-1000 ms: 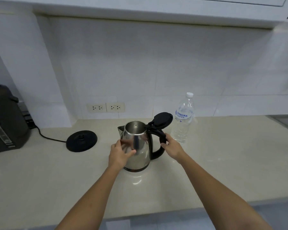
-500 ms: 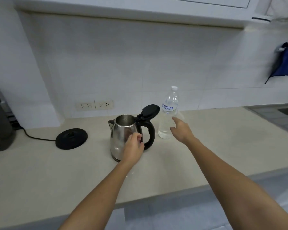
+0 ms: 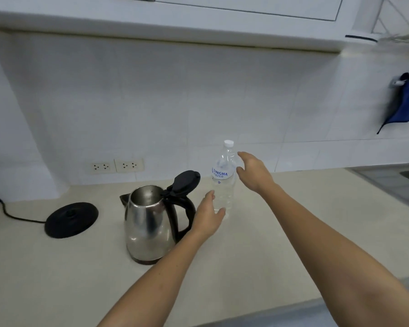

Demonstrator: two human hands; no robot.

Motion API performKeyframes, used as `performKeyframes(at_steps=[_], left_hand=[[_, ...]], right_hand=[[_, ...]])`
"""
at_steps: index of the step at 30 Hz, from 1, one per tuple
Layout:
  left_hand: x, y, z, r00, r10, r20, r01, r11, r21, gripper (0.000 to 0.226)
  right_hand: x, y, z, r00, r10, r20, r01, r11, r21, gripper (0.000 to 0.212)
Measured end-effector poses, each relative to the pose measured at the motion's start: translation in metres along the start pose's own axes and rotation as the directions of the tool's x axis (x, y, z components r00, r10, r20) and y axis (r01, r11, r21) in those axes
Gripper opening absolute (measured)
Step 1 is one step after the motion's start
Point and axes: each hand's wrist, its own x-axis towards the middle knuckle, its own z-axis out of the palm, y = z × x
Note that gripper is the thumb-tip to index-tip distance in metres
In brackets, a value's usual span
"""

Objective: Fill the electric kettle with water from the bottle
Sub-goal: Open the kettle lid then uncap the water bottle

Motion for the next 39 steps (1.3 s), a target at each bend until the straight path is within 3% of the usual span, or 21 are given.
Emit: performKeyframes(at_steps=[10, 14, 24, 31, 39], left_hand=[[0.087, 0.012, 0.033, 0.969, -0.227, -0.1, 0.229, 0.973, 0.01, 0.099], [0.119, 0.001, 0.059, 0.958, -0.266, -0.104, 0.26, 0.964, -0.063, 0.103], [0.128, 0.0, 0.058, 0.954, -0.215, -0.209, 0.171, 0.963, -0.211, 0.107], [0.117, 0.015, 0.061, 0.925, -0.25, -0.287, 0.219, 0.966, -0.136, 0.091], [0.074, 0.038, 0.045, 0.973, -0.132, -0.192, 0.108, 0.986, -0.129, 0.091]], right_hand=[[0.092, 0.017, 0.001, 0.991, -0.128, 0.023, 0.128, 0.992, 0.003, 0.048], [0.125, 0.036, 0.018, 0.975, -0.185, 0.122, 0.184, 0.983, 0.026, 0.045], [0.125, 0.023, 0.015, 0.958, -0.284, 0.035, 0.283, 0.958, 0.038, 0.033], [0.116, 0.016, 0.005, 0.978, -0.184, 0.102, 0.166, 0.973, 0.16, 0.026], [0.07, -0.004, -0.03, 0.991, -0.137, -0.002, 0.135, 0.98, 0.148, 0.019]])
